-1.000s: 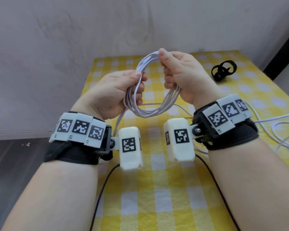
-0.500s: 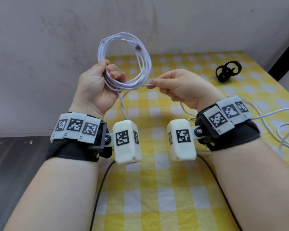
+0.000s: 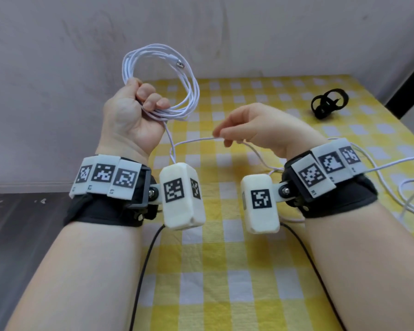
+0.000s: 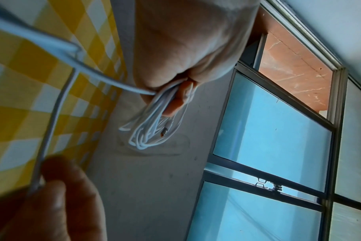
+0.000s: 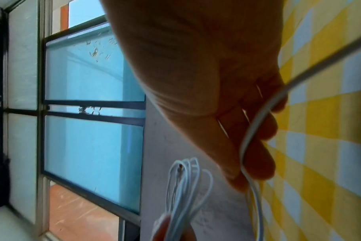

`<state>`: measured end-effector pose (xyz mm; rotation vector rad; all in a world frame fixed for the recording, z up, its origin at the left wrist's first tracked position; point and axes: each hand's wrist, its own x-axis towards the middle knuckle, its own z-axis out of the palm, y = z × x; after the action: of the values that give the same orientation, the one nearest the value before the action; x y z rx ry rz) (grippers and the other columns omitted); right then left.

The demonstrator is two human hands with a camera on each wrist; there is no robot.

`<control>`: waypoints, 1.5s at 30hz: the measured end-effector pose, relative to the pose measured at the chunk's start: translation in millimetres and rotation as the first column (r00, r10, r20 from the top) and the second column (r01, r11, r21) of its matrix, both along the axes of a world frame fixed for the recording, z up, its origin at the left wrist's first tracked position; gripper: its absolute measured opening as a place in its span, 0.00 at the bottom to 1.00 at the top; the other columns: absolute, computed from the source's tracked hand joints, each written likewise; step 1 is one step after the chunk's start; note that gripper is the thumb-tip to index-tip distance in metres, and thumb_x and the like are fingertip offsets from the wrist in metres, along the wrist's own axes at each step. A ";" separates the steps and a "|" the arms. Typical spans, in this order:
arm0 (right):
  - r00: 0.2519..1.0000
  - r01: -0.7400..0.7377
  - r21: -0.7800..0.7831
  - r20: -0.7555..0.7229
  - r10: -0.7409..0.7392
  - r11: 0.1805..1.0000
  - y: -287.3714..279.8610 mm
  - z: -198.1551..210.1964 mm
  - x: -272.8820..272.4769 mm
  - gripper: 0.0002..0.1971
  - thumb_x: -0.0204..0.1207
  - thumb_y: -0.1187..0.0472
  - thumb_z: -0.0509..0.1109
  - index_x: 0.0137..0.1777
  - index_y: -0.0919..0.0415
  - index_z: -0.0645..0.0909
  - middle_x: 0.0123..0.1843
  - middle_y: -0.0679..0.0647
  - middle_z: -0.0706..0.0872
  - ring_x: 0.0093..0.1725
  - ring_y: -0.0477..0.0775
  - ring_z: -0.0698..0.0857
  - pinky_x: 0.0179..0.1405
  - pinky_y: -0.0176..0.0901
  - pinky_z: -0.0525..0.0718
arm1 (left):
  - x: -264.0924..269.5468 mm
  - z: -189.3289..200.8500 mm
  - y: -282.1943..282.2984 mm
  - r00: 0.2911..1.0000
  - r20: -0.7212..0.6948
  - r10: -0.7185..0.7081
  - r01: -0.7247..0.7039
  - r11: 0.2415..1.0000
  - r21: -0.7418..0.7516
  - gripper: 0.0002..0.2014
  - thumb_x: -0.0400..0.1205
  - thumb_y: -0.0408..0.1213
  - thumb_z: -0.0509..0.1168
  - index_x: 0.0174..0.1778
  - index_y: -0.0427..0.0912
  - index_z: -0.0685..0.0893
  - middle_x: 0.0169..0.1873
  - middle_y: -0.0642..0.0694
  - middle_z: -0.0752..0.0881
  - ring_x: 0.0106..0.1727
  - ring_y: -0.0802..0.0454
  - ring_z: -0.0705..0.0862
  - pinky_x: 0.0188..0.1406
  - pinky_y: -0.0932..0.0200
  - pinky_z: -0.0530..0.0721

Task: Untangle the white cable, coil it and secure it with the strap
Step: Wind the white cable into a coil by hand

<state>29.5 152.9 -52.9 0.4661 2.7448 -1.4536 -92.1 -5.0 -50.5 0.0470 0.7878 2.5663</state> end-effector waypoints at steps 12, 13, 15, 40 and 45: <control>0.932 -0.363 -0.217 -0.105 0.347 0.906 -22.1 1.3 -1.5 0.13 0.75 0.58 0.72 0.60 0.51 0.83 0.60 0.43 0.87 0.60 0.35 0.83 0.64 0.29 0.77 | 21.5 13.1 19.2 1.000 0.023 -0.012 0.009 0.993 0.114 0.18 0.88 0.31 0.46 0.30 0.43 0.64 0.17 0.50 0.65 0.13 0.56 0.61 0.16 0.65 0.68; 0.929 -0.369 -0.210 -0.097 0.356 0.906 -23.4 1.1 -2.2 0.13 0.75 0.59 0.72 0.60 0.52 0.83 0.59 0.44 0.88 0.60 0.36 0.84 0.64 0.30 0.78 | 22.1 12.7 20.1 0.999 0.035 -0.023 0.019 0.992 0.128 0.18 0.88 0.31 0.46 0.30 0.43 0.64 0.17 0.50 0.65 0.13 0.56 0.61 0.15 0.65 0.68; 0.940 -0.341 -0.181 -0.074 0.333 0.923 -24.3 0.2 -4.1 0.13 0.74 0.57 0.74 0.58 0.50 0.84 0.55 0.45 0.89 0.55 0.37 0.85 0.62 0.33 0.80 | 22.5 12.0 21.0 0.997 0.056 -0.051 0.042 0.987 0.155 0.18 0.88 0.32 0.46 0.30 0.43 0.64 0.16 0.50 0.65 0.13 0.56 0.61 0.15 0.65 0.68; 0.929 -0.369 -0.221 -0.115 0.352 0.903 -16.2 4.9 0.1 0.17 0.72 0.49 0.71 0.59 0.53 0.85 0.58 0.49 0.89 0.64 0.44 0.83 0.75 0.49 0.72 | 23.4 24.1 11.6 0.973 0.069 -0.220 0.186 0.926 0.330 0.23 0.87 0.29 0.46 0.23 0.41 0.66 0.15 0.49 0.66 0.11 0.54 0.63 0.15 0.65 0.69; 0.886 -0.463 -0.172 -0.137 0.444 0.870 -37.6 14.9 0.8 0.13 0.72 0.56 0.71 0.51 0.63 0.88 0.52 0.56 0.90 0.54 0.47 0.86 0.71 0.48 0.76 | 22.8 31.5 6.7 0.958 0.240 -0.157 0.065 0.934 0.352 0.17 0.71 0.17 0.48 0.22 0.42 0.64 0.12 0.45 0.64 0.09 0.50 0.63 0.15 0.64 0.68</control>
<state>30.3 115.3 -38.0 -0.2487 2.4849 -1.6166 -69.2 1.7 -19.0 -0.1380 0.2278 2.4996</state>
